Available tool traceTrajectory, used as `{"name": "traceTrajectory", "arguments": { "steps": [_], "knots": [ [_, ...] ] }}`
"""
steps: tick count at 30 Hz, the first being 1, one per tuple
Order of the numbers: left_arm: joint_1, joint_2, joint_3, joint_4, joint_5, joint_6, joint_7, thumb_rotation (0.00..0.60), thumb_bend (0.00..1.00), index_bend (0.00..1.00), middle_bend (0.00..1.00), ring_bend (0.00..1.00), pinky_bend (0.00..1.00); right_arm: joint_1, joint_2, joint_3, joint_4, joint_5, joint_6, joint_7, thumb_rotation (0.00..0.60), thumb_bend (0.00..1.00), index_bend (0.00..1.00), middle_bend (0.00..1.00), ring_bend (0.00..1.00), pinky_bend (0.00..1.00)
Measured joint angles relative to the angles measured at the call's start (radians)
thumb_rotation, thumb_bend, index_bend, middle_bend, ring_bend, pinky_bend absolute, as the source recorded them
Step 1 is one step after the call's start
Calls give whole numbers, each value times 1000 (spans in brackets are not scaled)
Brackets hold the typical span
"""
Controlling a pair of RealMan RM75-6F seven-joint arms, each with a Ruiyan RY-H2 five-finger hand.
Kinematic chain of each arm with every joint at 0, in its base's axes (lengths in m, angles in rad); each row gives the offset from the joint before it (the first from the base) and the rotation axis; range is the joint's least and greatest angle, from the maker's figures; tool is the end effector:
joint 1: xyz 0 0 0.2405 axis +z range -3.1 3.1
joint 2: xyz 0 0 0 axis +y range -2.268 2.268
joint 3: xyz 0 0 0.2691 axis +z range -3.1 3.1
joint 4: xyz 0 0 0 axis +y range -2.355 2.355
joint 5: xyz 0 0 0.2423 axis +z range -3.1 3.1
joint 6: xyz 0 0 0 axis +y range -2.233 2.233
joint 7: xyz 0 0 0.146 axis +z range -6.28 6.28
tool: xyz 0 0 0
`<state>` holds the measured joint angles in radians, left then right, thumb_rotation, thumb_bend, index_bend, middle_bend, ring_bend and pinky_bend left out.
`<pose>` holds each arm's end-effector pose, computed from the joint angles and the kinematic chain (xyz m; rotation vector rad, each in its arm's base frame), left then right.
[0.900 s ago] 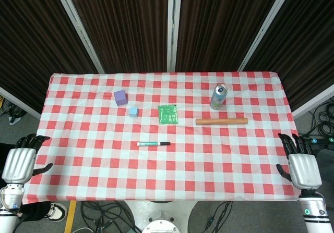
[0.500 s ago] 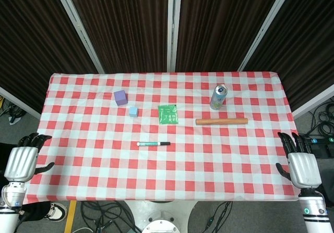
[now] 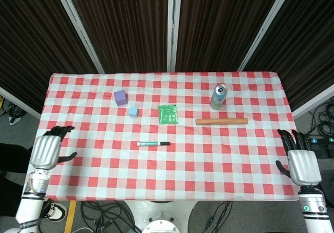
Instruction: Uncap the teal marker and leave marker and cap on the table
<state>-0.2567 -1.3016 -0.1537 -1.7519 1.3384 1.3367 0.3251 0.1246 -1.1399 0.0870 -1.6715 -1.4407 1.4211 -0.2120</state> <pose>-0.2542 0.2518 0.0634 -1.4530 -0.9327 -0.9383 -0.3190 -0.2068 0.1214 1.4281 -0.8287 0.7974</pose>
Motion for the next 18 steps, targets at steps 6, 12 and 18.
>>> {"name": "traceTrajectory", "arguments": {
  "steps": [6,12,18],
  "knots": [
    [-153,-167,-66,-67,-168,-101,227,600,77,330,365,302,475,13,24,13,-55,6,-2,-47,600,152,17,97,0,83],
    [-327,-386,-129,9,-393,-161,461,600,100,404,429,367,501,24,42,18,-89,22,-16,-82,600,153,34,96,0,85],
    [-473,-547,-175,167,-590,-179,593,600,155,465,484,420,538,22,46,18,-86,33,-13,-78,600,153,34,96,0,85]
  ]
}}
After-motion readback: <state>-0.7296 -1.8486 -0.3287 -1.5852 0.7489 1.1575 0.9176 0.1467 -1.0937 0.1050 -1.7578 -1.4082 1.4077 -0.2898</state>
